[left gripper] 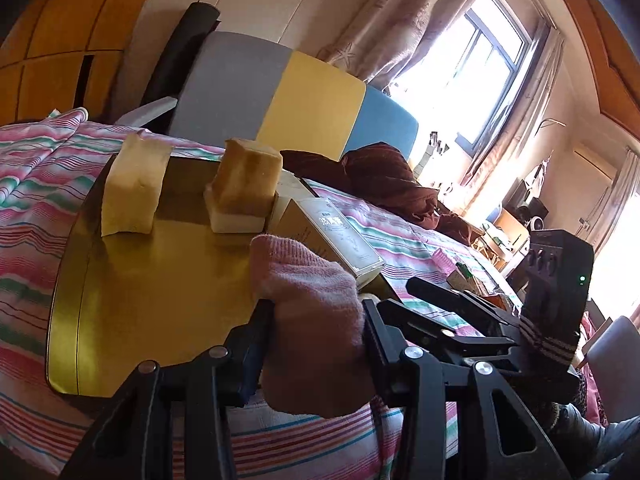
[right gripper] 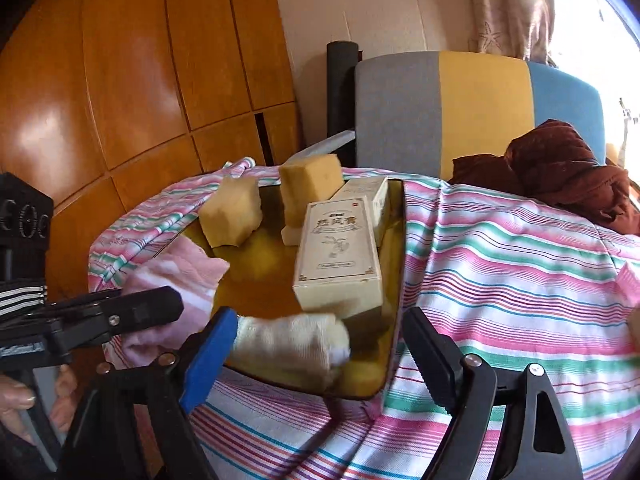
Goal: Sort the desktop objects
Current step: 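Lower both socks into the gold tray and open both grippers, then move both grippers back toward the pink hair rollers and cracker packs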
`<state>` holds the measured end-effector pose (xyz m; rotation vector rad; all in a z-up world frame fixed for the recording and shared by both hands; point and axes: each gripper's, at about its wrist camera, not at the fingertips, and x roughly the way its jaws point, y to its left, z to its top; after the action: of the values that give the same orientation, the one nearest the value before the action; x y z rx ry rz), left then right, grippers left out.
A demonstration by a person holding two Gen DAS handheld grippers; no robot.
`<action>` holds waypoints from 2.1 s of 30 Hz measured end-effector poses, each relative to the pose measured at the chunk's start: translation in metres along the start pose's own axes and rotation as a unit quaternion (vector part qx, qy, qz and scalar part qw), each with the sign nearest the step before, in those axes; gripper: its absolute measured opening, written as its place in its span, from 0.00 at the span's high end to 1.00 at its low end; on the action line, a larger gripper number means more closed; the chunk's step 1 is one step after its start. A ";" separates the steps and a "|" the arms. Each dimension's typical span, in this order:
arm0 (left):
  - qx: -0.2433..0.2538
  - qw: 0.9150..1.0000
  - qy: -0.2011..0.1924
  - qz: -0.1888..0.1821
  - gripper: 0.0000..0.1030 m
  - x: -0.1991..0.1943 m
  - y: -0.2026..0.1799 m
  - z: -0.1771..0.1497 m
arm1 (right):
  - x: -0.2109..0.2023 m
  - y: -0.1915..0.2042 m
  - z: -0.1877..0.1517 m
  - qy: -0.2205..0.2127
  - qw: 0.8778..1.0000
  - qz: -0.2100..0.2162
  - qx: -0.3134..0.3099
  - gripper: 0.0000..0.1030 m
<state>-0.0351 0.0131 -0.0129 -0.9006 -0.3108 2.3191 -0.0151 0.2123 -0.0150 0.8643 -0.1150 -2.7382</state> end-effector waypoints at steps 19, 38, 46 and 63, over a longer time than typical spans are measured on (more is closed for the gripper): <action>-0.028 0.994 0.104 -0.001 0.53 0.078 -0.001 0.008 | -0.031 -0.064 -0.027 -0.006 0.996 -0.050 0.073 0.17; -0.032 0.999 0.017 0.021 0.35 0.034 -0.008 0.024 | -0.051 -0.099 -0.046 -0.011 0.991 -0.081 0.107 0.16; 0.030 0.998 0.029 -0.042 0.37 0.041 -0.071 0.030 | -0.084 -0.148 -0.064 -0.020 0.976 -0.152 0.153 0.15; 0.190 0.955 0.185 -0.134 0.36 0.166 -0.235 0.005 | -0.138 -0.230 -0.108 -0.038 0.940 -0.246 0.235 0.12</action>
<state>-0.0236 0.3000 0.0015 -1.0001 0.1599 1.8276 0.1024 0.4721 -0.0625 1.0159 -0.6779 -3.2806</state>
